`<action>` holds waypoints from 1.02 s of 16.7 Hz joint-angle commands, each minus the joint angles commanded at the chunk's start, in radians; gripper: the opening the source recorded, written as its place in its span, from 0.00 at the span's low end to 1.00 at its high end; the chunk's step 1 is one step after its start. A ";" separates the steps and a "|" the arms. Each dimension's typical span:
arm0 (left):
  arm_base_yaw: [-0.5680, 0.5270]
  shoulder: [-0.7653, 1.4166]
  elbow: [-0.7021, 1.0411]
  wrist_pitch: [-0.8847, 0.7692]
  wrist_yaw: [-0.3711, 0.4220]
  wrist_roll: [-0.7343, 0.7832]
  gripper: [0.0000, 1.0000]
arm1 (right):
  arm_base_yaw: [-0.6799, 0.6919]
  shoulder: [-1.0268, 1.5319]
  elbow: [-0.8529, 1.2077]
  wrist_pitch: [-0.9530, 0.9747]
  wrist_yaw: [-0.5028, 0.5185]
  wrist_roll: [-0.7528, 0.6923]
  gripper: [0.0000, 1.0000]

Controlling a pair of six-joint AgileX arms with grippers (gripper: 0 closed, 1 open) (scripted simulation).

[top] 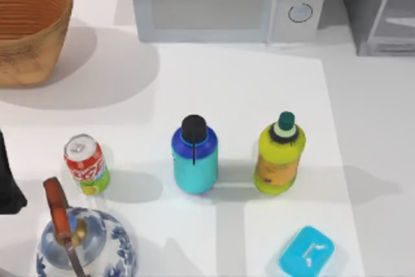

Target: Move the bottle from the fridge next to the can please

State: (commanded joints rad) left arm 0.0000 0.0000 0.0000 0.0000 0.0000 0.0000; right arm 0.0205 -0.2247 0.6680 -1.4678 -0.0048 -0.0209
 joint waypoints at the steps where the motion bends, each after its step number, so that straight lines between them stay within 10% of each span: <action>1: 0.000 0.000 0.000 0.000 0.000 0.000 1.00 | -0.020 0.021 0.013 -0.005 -0.011 -0.021 1.00; 7: 0.000 0.000 0.000 0.000 0.000 0.000 1.00 | -0.358 0.367 0.179 -0.075 -0.196 -0.368 1.00; 17: 0.000 0.000 0.000 0.000 0.000 0.000 1.00 | -1.319 1.484 0.521 -0.116 -0.671 -1.478 1.00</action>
State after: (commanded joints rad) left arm 0.0000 0.0000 0.0000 0.0000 0.0000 0.0000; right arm -1.2987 1.2596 1.1889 -1.5842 -0.6756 -1.4988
